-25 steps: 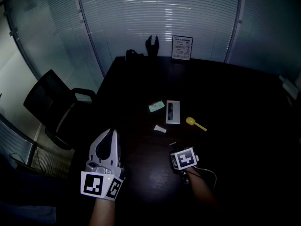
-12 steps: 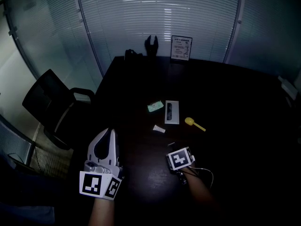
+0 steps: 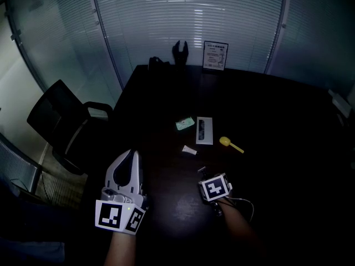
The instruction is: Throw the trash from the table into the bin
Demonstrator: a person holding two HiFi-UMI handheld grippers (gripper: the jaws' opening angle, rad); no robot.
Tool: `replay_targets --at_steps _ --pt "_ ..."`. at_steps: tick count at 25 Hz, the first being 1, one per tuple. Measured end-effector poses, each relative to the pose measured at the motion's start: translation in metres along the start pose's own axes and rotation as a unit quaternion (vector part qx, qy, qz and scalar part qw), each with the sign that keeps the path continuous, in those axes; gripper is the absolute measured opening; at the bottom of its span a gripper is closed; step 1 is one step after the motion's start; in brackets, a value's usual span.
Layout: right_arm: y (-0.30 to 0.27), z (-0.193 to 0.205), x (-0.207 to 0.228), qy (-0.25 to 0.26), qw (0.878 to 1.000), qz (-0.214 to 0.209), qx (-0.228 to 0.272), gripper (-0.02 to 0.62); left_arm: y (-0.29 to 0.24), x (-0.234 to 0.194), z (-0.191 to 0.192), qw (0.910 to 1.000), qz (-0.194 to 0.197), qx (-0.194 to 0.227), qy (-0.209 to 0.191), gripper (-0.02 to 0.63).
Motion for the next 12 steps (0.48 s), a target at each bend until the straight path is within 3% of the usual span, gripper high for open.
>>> replay_targets --at_steps 4,9,12 --pt "0.006 -0.002 0.007 0.006 1.0 0.025 0.018 0.051 0.004 -0.001 -0.003 1.0 0.0 0.001 -0.001 0.0" --pt "0.037 -0.036 0.017 0.015 0.991 0.074 0.11 0.051 0.009 -0.006 -0.006 1.0 -0.003 0.001 -0.002 0.0" --pt "0.069 -0.057 0.027 0.008 0.978 0.105 0.18 0.05 0.009 -0.007 -0.009 1.0 -0.001 0.002 -0.001 0.0"
Point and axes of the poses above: the fingertips, and each gripper's own axes: y backward along the fingers, x to its right, z out of its underside, the point moved 2 cm from there along y, backward along the fingers, and after that the axes turned 8 degrees about y, right-handed, at the moved point
